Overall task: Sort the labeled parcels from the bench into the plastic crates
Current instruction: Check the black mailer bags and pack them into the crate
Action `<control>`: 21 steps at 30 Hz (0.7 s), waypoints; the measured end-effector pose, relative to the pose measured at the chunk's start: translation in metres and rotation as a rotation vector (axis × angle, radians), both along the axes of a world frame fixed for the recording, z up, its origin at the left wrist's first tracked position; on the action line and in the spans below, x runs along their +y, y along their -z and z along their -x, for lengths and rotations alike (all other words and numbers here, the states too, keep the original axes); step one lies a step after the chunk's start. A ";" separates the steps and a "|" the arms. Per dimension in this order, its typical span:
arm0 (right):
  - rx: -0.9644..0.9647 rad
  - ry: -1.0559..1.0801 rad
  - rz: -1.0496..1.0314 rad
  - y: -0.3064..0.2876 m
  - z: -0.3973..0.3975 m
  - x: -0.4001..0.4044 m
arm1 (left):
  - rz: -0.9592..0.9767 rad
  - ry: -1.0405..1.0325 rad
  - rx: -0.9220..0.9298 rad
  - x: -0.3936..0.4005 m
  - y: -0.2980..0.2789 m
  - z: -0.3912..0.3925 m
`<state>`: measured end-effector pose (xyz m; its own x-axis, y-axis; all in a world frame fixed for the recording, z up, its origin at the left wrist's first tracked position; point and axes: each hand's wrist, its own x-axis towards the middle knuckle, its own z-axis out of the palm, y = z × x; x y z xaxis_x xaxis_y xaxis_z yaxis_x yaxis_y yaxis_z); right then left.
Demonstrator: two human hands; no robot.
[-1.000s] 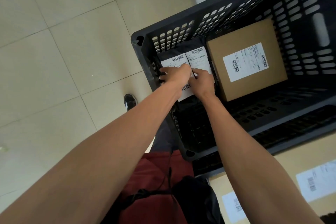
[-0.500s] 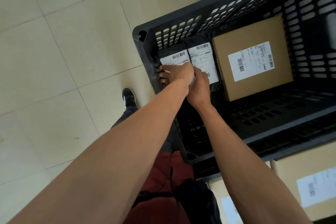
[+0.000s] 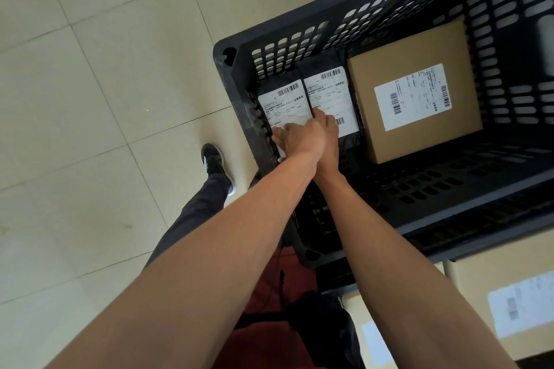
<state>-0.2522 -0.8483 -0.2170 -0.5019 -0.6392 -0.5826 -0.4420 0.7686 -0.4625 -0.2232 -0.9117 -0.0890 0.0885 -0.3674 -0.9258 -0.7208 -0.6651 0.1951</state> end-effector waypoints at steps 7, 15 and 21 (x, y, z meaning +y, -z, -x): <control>0.030 -0.057 -0.001 -0.064 0.009 -0.006 | 0.016 -0.227 -0.008 -0.008 0.018 0.000; -0.010 0.038 -0.168 -0.055 0.020 0.002 | 0.036 -0.576 0.009 -0.015 0.040 -0.009; 0.035 0.051 -0.175 -0.056 0.011 -0.001 | 0.010 -0.715 0.011 -0.025 0.090 -0.008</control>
